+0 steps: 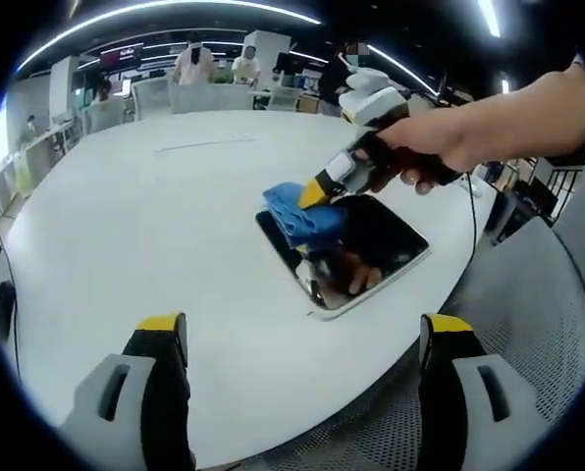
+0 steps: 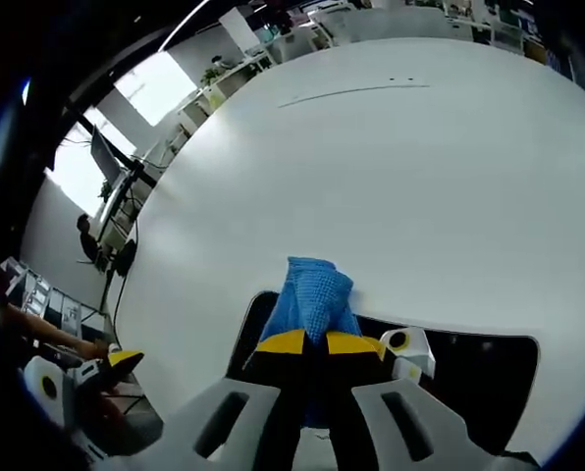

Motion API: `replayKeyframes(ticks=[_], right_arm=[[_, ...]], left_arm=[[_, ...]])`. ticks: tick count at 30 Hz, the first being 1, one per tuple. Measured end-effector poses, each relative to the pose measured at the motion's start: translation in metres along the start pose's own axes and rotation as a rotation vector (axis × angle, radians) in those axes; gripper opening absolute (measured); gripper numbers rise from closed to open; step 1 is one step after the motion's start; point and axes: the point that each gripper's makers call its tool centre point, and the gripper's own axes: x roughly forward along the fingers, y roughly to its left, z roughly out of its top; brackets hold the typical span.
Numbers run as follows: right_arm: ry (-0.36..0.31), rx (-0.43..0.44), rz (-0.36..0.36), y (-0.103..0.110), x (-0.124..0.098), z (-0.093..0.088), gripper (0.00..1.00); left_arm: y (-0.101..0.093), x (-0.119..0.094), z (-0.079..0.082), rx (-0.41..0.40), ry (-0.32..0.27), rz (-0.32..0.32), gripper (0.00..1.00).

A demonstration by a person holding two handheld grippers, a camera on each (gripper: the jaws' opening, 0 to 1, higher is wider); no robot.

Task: Wipe the mirror surface with the cleaning cloth until all visible marks leave the cleaned area.

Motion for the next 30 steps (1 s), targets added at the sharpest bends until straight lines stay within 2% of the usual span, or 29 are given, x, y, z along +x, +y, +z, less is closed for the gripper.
replayKeyframes(ticks=[8,18,30], right_arm=[[0.007,-0.002,-0.012,-0.012,-0.005,-0.001,0.00],[-0.016,-0.011,-0.024,-0.010,-0.005,-0.001,0.00],[-0.030,-0.004,-0.006,-0.001,-0.013,-0.024,0.00]], left_arm=[[0.001,0.000,0.000,0.002,0.000,0.004,0.98],[0.001,0.000,0.000,0.005,0.004,0.005,0.98],[-0.001,0.001,-0.001,0.013,0.006,-0.001,0.98]])
